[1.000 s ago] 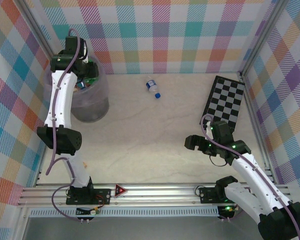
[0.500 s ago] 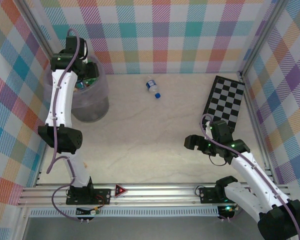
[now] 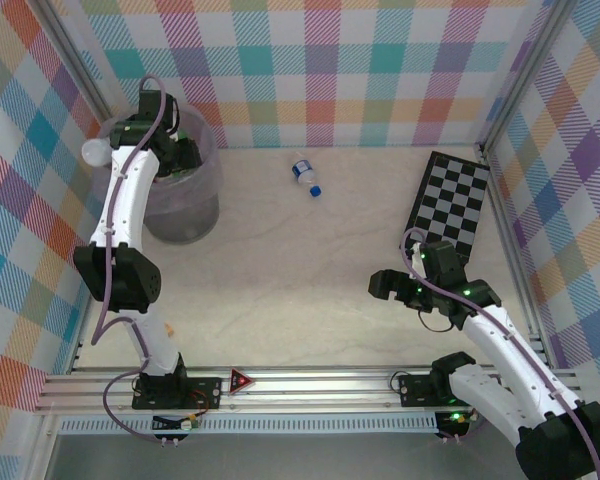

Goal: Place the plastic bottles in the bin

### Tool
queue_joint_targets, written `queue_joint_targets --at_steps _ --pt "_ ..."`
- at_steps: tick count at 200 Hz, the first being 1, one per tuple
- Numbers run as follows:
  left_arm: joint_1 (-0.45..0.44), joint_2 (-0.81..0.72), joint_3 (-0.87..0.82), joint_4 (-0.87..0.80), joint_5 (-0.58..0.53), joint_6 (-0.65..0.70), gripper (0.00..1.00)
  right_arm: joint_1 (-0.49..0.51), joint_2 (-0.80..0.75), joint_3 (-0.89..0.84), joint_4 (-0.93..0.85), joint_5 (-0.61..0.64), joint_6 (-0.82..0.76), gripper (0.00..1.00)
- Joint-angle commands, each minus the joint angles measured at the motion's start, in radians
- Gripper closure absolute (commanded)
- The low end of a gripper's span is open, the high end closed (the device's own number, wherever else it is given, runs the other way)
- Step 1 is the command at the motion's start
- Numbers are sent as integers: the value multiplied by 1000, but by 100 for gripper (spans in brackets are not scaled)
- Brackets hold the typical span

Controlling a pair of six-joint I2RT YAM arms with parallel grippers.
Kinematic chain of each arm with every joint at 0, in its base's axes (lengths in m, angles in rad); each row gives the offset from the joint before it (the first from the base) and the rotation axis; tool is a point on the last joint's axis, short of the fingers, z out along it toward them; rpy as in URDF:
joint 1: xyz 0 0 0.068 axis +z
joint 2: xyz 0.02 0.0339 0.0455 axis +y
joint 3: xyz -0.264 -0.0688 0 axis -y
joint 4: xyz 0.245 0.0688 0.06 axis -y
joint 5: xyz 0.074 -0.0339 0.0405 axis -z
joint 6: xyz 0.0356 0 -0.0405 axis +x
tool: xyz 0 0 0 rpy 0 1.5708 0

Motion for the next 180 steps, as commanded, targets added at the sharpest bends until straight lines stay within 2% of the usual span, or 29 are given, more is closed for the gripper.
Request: queue_joint_targets --at_steps 1,59,156,180 --pt "0 -20 13 -65 33 4 33 -6 -8 -11 13 -12 8 4" --pt "0 -67 122 -66 62 23 21 -6 11 -9 35 -25 11 4" --pt "-1 -206 178 -103 71 15 20 -7 20 12 45 -26 3 4" --pt "-44 -261 153 -94 55 -7 20 -7 40 19 60 -36 -1 4"
